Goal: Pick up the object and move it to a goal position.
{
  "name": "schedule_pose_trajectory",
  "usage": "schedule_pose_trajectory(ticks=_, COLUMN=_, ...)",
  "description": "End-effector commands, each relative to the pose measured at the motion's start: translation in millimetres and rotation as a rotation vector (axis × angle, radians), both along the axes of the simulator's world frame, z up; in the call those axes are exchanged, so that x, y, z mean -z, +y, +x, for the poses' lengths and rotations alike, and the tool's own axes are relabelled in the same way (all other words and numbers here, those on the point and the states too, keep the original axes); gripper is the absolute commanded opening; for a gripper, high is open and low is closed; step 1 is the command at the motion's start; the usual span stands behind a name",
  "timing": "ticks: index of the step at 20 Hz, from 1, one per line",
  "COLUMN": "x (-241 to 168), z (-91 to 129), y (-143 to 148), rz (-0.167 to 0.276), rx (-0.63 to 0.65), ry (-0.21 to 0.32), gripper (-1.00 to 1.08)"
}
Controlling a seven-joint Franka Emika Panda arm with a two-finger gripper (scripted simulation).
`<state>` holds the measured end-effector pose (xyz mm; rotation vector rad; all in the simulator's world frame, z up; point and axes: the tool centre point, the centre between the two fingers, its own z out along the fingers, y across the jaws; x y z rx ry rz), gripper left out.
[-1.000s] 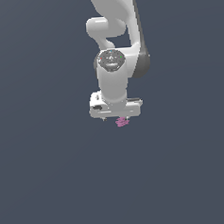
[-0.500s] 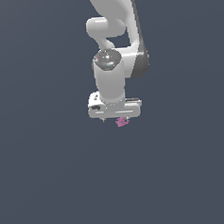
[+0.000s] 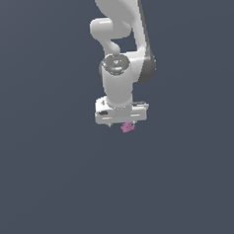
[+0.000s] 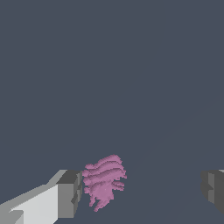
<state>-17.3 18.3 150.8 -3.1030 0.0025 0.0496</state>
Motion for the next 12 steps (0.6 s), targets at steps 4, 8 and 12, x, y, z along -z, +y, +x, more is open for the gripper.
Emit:
schedule_pose_trajectory(ticks=4, x=19.6, z=-18.1, y=9.4, rz=-0.013, rx=-0.12, ry=-0.012, gripper=1.0)
schedule_pose_trajectory(ticks=8, x=37.1, z=-37.0, y=18.8, rz=-0.022, rx=-0.24, ry=-0.023, gripper=1.0)
schedule_pose_trajectory(ticks=12, x=49.6, z=-52.6, y=26.4, rz=-0.028, rx=-0.333, ry=-0.032, gripper=1.0)
